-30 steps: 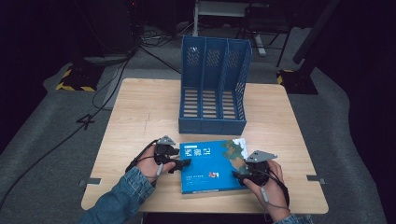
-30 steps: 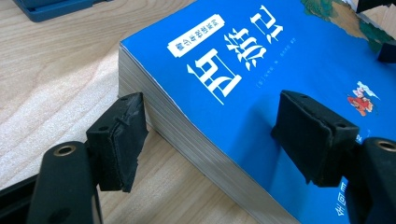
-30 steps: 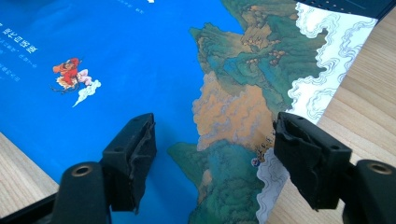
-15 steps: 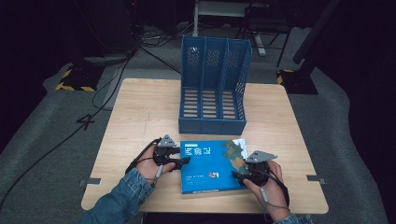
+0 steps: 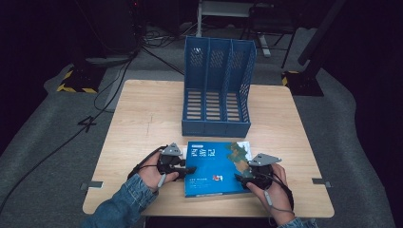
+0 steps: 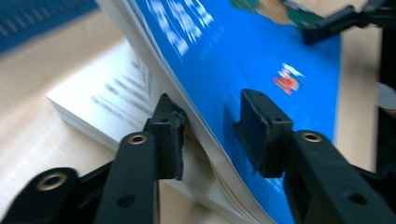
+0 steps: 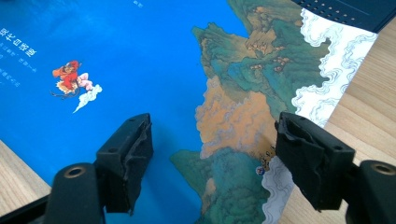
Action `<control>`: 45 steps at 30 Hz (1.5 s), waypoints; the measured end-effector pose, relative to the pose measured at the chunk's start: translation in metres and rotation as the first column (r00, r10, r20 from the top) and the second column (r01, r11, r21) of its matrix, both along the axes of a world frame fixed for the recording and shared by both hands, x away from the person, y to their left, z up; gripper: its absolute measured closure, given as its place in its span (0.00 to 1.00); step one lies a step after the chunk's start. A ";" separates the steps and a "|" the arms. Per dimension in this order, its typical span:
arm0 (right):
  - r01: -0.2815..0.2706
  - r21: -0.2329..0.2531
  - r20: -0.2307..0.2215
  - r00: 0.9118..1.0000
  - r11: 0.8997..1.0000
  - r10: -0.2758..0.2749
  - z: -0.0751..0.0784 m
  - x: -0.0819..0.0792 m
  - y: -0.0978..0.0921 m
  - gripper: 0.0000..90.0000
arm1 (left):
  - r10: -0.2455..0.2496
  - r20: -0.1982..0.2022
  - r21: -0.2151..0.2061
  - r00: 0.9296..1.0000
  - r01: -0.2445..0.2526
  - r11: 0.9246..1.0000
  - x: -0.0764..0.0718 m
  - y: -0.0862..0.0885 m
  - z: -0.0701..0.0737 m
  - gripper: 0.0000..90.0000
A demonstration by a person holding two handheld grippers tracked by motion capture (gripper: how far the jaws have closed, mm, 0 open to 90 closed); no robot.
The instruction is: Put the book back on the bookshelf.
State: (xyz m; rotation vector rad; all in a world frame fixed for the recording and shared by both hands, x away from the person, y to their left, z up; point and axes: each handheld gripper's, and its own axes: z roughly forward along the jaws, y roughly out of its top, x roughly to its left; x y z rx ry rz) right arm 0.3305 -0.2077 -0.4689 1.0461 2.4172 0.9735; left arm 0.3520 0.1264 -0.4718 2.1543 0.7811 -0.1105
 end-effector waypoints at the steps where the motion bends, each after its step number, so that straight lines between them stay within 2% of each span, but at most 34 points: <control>1: 0.000 0.001 0.002 1.000 1.000 0.000 0.000 0.000 0.000 0.31 | -0.006 -0.012 0.000 1.000 0.006 1.000 -0.003 0.000 -0.002 0.70; 3: 0.000 0.006 0.002 1.000 1.000 0.000 -0.001 0.000 0.000 0.31 | -0.012 -0.008 -0.001 1.000 0.011 1.000 -0.004 0.000 -0.003 0.69; 9: 0.001 0.009 0.007 1.000 1.000 -0.001 -0.001 0.000 0.002 0.30 | -0.010 -0.029 -0.013 1.000 0.010 1.000 -0.004 0.001 -0.004 0.72; 14: 0.000 0.009 0.007 1.000 1.000 0.000 -0.001 0.000 0.003 0.29 | -0.022 -0.023 -0.014 0.999 0.022 1.000 -0.003 0.001 -0.004 0.73; 19: -0.013 0.008 0.004 1.000 1.000 0.013 -0.001 -0.003 0.009 0.29 | -0.009 -0.067 -0.053 0.998 0.005 0.999 -0.001 0.003 -0.003 0.80; 21: -0.048 0.001 -0.009 0.999 0.999 0.048 0.000 -0.007 0.015 0.29 | -0.009 -0.079 -0.063 0.997 0.004 0.998 0.000 0.004 -0.001 0.82; 27: -0.156 -0.025 -0.018 0.988 0.987 0.155 0.003 -0.018 0.032 0.25 | -0.022 -0.109 -0.069 0.994 0.014 0.998 0.000 0.002 0.011 0.89; 34: -0.243 -0.014 0.041 0.969 0.970 0.244 0.006 -0.030 0.051 0.21 | -0.015 -0.123 -0.081 0.992 0.005 0.997 0.003 0.000 0.023 0.91; 41: -0.287 0.028 0.074 0.956 0.957 0.285 0.010 -0.032 0.060 0.19 | -0.001 -0.151 -0.059 0.989 -0.008 0.998 0.007 -0.006 0.038 0.91; 43: -0.297 0.032 0.088 0.952 0.954 0.294 0.011 -0.032 0.061 0.18 | 0.013 -0.175 -0.054 0.985 -0.023 0.998 0.009 -0.009 0.043 0.91; 45: -0.296 0.048 0.095 0.952 0.954 0.291 0.012 -0.031 0.060 0.19 | 0.023 -0.179 -0.035 0.983 -0.030 0.999 0.011 -0.012 0.048 0.91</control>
